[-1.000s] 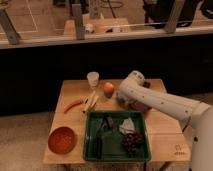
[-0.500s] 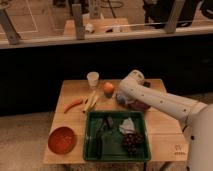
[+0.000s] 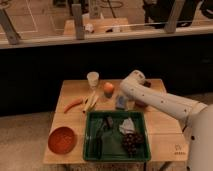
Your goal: Place sponge in table surface
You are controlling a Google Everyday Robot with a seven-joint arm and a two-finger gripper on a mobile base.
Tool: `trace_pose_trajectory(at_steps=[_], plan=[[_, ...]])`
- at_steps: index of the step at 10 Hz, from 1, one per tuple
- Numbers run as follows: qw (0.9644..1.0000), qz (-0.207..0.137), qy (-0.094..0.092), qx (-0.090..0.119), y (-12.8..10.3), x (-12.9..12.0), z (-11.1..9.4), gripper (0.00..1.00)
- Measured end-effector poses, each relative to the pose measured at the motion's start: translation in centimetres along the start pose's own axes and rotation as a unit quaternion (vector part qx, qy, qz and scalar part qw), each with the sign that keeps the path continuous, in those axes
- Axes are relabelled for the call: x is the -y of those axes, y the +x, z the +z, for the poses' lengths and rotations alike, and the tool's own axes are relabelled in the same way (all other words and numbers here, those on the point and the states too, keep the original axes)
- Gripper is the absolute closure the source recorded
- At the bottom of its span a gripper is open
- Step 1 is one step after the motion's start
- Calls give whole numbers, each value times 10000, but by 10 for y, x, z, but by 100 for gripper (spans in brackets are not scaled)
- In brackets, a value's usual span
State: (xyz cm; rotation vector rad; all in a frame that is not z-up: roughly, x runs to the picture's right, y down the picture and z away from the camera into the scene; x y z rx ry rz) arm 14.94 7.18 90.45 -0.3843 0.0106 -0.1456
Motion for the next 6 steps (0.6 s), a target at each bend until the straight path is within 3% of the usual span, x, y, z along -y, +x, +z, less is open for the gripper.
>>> trace_pose_trajectory(at_steps=[3,6], plan=[[10000,42,53,28,4,1,-3,20],[9996,163,211,11,20,7,-25,20]])
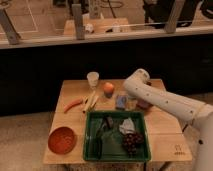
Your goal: Place sponge in table surface
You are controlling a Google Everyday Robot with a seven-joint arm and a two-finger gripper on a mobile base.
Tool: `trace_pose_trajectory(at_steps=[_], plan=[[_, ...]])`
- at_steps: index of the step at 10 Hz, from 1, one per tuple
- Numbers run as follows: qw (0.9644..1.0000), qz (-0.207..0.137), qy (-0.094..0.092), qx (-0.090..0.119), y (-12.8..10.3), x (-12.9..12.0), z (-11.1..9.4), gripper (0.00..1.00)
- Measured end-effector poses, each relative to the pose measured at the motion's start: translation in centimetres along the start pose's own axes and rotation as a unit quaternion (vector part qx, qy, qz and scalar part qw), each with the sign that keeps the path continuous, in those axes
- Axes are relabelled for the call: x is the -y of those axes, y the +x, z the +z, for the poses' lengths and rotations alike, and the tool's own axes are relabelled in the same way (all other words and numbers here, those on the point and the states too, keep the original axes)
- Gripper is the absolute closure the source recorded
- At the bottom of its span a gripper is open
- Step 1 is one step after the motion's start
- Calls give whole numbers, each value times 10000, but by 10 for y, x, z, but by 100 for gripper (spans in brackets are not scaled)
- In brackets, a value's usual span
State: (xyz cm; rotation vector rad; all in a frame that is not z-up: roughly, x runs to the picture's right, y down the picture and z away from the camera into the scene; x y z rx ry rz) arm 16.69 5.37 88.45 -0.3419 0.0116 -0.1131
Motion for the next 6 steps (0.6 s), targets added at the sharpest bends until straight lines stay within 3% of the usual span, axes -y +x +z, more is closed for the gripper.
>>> trace_pose_trajectory(at_steps=[3,6], plan=[[9997,168,160,-53,22,2,-24,20],[9991,301,278,-47,30,4,-39,20]])
